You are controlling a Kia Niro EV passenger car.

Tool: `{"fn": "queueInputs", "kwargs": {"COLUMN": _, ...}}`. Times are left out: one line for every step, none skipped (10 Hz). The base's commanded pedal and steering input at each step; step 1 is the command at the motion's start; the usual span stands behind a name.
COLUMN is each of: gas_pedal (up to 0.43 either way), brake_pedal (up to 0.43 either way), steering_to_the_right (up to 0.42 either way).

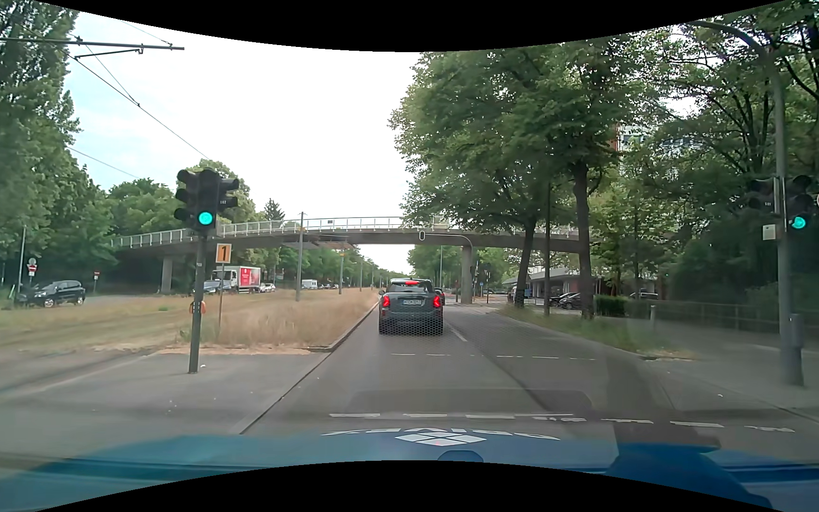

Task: Follow the waypoints while adhering to traffic rules and regulations

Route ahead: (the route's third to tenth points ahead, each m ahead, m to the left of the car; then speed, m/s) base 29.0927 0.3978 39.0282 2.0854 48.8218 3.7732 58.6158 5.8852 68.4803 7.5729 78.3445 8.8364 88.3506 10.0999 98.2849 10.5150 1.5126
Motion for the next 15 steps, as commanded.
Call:
{"fn": "queueInputs", "kwargs": {"gas_pedal": 0.26, "brake_pedal": 0.0, "steering_to_the_right": -0.01}}
{"fn": "queueInputs", "kwargs": {"gas_pedal": 0.26, "brake_pedal": 0.0, "steering_to_the_right": -0.01}}
{"fn": "queueInputs", "kwargs": {"gas_pedal": 0.26, "brake_pedal": 0.0, "steering_to_the_right": -0.01}}
{"fn": "queueInputs", "kwargs": {"gas_pedal": 0.26, "brake_pedal": 0.0, "steering_to_the_right": -0.01}}
{"fn": "queueInputs", "kwargs": {"gas_pedal": 0.26, "brake_pedal": 0.0, "steering_to_the_right": -0.01}}
{"fn": "queueInputs", "kwargs": {"gas_pedal": 0.248, "brake_pedal": 0.0, "steering_to_the_right": -0.01}}
{"fn": "queueInputs", "kwargs": {"gas_pedal": 0.197, "brake_pedal": 0.0, "steering_to_the_right": -0.011}}
{"fn": "queueInputs", "kwargs": {"gas_pedal": 0.169, "brake_pedal": 0.0, "steering_to_the_right": -0.014}}
{"fn": "queueInputs", "kwargs": {"gas_pedal": 0.169, "brake_pedal": 0.0, "steering_to_the_right": -0.016}}
{"fn": "queueInputs", "kwargs": {"gas_pedal": 0.15, "brake_pedal": 0.0, "steering_to_the_right": -0.017}}
{"fn": "queueInputs", "kwargs": {"gas_pedal": 0.13, "brake_pedal": 0.0, "steering_to_the_right": -0.017}}
{"fn": "queueInputs", "kwargs": {"gas_pedal": 0.118, "brake_pedal": 0.0, "steering_to_the_right": -0.017}}
{"fn": "queueInputs", "kwargs": {"gas_pedal": 0.087, "brake_pedal": 0.0, "steering_to_the_right": -0.016}}
{"fn": "queueInputs", "kwargs": {"gas_pedal": 0.0, "brake_pedal": 0.0, "steering_to_the_right": -0.015}}
{"fn": "queueInputs", "kwargs": {"gas_pedal": 0.0, "brake_pedal": 0.0, "steering_to_the_right": -0.014}}
